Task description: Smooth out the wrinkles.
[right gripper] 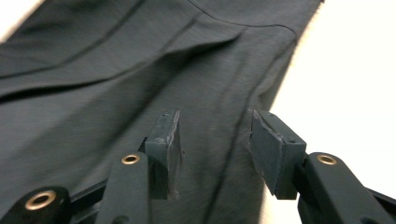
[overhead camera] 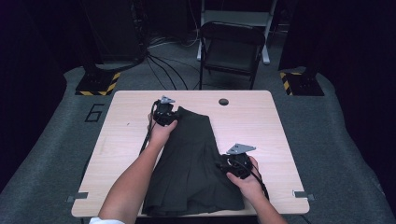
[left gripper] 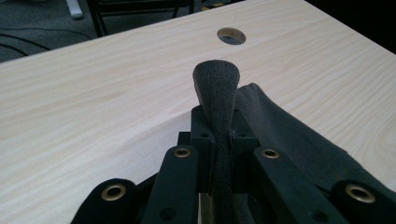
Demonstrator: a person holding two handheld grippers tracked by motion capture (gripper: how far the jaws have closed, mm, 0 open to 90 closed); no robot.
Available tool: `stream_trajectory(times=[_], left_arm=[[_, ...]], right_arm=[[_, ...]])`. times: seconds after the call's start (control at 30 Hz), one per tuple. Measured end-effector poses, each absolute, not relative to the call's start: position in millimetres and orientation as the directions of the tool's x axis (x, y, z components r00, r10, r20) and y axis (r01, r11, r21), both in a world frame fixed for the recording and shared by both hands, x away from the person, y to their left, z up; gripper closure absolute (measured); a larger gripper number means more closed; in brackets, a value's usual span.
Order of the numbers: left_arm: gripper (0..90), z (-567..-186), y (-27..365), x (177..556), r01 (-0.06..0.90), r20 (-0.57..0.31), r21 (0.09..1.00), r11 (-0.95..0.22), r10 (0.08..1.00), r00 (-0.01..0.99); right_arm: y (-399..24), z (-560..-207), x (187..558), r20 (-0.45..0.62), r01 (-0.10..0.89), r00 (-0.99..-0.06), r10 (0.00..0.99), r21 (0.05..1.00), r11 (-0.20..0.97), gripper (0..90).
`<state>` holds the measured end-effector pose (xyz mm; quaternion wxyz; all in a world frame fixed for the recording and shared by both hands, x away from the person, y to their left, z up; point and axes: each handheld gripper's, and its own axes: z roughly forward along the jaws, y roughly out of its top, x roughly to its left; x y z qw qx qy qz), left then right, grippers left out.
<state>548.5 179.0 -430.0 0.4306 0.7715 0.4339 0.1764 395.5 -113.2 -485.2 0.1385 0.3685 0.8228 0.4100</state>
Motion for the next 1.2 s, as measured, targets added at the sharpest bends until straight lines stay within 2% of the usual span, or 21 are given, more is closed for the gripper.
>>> stream_trajectory(times=[0.2, 0.37, 0.57, 0.87, 1.2], left_arm=[[84.0, -413, 179, 548, 0.488, -0.09, 0.835, -0.255, 0.81, 0.579], [84.1, -408, 179, 543, 0.475, -0.083, 0.84, -0.264, 0.802, 0.592], [84.1, -405, 179, 538, 0.461, -0.087, 0.848, -0.263, 0.788, 0.61], [84.2, -406, 176, 525, 0.44, -0.106, 0.861, -0.256, 0.755, 0.647], [84.3, -396, 174, 507, 0.427, -0.105, 0.866, -0.261, 0.739, 0.665]], right_arm=[[-92, -477, 385, 0.121, 0.453, -0.777, 0.618, 0.789, 0.416, 52.1], [-83, -482, 383, 0.119, 0.453, -0.797, 0.592, 0.766, 0.456, 52.0], [-81, -499, 389, 0.11, 0.494, -0.788, 0.606, 0.701, 0.514, 52.3], [-80, -509, 393, 0.106, 0.507, -0.791, 0.603, 0.667, 0.547, 52.5], [-80, -511, 393, 0.133, 0.541, -0.762, 0.634, 0.669, 0.51, 55.0]])
